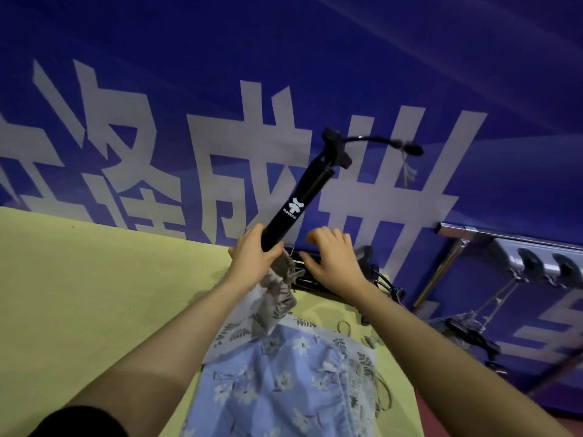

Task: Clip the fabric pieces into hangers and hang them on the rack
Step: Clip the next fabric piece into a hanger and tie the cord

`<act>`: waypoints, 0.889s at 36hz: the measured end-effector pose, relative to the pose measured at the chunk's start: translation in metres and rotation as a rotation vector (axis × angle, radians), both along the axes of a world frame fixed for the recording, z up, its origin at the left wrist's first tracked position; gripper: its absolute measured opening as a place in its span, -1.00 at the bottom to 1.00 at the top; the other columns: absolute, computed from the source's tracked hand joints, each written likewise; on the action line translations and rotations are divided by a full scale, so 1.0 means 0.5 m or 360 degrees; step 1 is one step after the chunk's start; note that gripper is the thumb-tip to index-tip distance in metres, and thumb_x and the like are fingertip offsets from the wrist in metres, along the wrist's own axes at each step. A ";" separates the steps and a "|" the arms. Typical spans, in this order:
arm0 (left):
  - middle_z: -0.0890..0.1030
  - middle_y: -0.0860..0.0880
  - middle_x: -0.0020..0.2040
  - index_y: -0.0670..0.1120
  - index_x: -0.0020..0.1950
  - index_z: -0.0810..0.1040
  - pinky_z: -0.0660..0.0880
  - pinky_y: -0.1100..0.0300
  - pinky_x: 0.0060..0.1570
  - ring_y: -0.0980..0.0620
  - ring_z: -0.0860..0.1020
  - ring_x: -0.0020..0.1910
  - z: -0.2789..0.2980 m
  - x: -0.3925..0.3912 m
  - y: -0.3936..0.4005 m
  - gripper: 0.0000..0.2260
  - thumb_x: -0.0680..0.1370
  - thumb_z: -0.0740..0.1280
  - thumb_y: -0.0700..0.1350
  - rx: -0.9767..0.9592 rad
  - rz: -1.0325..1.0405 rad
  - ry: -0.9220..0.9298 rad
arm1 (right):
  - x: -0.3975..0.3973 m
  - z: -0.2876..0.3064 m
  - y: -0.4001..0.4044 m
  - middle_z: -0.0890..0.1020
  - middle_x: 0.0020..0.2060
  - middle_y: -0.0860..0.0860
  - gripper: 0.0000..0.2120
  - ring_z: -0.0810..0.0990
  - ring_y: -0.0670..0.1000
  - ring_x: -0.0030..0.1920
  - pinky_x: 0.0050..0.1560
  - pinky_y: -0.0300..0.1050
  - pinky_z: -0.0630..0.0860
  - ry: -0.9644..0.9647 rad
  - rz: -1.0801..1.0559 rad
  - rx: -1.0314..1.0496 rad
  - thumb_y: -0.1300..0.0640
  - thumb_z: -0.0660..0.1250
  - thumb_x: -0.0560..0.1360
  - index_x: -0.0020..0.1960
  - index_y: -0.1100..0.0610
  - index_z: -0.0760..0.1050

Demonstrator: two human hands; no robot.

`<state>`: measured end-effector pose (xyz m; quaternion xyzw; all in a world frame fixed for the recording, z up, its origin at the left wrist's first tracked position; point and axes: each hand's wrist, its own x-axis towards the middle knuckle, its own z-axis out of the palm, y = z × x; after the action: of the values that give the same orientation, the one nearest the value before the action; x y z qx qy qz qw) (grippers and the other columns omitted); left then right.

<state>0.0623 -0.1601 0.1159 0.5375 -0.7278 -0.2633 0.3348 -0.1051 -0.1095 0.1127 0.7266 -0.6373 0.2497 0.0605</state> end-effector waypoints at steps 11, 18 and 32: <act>0.52 0.00 -0.06 0.00 -0.02 0.36 0.46 -0.15 0.06 -0.10 0.51 -0.01 0.000 0.021 0.026 -0.70 0.37 0.42 -0.18 0.0106 0.0218 0.0272 | 0.042 -0.033 -0.028 0.58 -0.21 -0.01 -0.94 0.47 0.07 -0.09 -0.02 -0.05 0.13 -0.0362 -0.0229 0.0751 0.10 0.27 0.50 -0.15 0.03 0.49; 0.55 0.01 0.13 0.17 0.18 0.29 0.45 -0.23 0.10 -0.10 0.53 0.09 -0.053 0.029 0.039 -0.62 0.47 0.36 -0.08 0.0137 0.0136 0.0272 | 0.028 -0.010 -0.013 0.59 -0.28 0.13 -0.83 0.59 0.02 -0.26 -0.21 -0.27 0.54 -0.1885 0.0023 0.0818 0.36 0.27 0.51 -0.24 0.22 0.46; 0.53 -0.04 0.06 -0.06 0.19 0.31 0.51 -0.03 0.01 -0.07 0.53 0.02 -0.069 0.012 0.039 -0.63 0.47 0.39 -0.23 0.0102 0.0112 0.0469 | 0.027 0.022 -0.016 0.44 -0.34 0.05 -0.79 0.39 -0.06 -0.50 -0.30 -0.11 0.51 -0.2452 0.0182 0.0650 0.33 0.31 0.51 0.13 0.22 0.45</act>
<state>0.0684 -0.1403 0.0813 0.5288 -0.6427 -0.3504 0.4296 -0.0915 -0.1174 0.1236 0.3780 -0.4949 0.5625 -0.5439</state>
